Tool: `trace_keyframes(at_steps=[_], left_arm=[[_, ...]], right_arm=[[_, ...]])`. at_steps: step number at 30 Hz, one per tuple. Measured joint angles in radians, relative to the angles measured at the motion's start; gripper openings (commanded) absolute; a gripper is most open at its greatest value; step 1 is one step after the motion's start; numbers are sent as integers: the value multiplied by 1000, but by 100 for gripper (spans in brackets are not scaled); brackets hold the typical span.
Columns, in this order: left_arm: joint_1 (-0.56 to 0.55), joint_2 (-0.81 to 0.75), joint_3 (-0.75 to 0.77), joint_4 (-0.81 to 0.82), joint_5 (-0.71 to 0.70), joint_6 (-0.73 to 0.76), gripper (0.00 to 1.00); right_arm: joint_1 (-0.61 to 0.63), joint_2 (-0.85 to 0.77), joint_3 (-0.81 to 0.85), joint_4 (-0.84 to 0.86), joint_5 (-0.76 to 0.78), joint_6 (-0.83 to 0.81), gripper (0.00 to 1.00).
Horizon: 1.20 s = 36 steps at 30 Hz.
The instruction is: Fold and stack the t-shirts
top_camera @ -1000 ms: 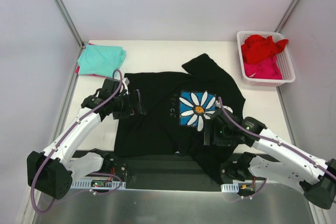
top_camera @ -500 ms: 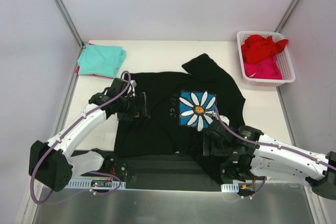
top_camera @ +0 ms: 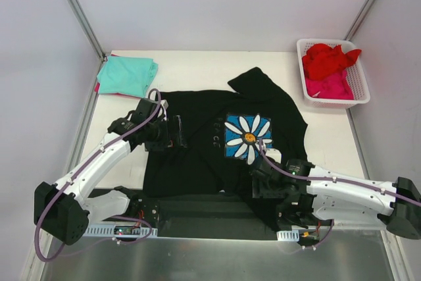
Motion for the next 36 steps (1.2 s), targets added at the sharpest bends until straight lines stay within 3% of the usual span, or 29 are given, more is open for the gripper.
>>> trace_keyframes(at_steps=[13,16,17,20,24,27,36], left_arm=[[0,-54,-1,-7,0,-1,99],[0,-55,-1,-7,0,-1,99],[0,-55,-1,-7,0,-1,99],[0,-55,-1,-7,0,-2,99],[0,-55,-1,-7,0,-2,99],[0,-56,-1,-7,0,-2,99],[-7,-56,-1,-8,0,-5,99]], right_arm=[[7,66,34,-19,66,-9,59],[17,84,54,-41,89,-13,45],[19,88,57,-43,93,-17,33],[23,93,58,-43,95,-24,21],[27,101,58,-37,93,-21,20],[37,110,58,-37,91,-21,12],[122,108,63,-34,55,3,9]])
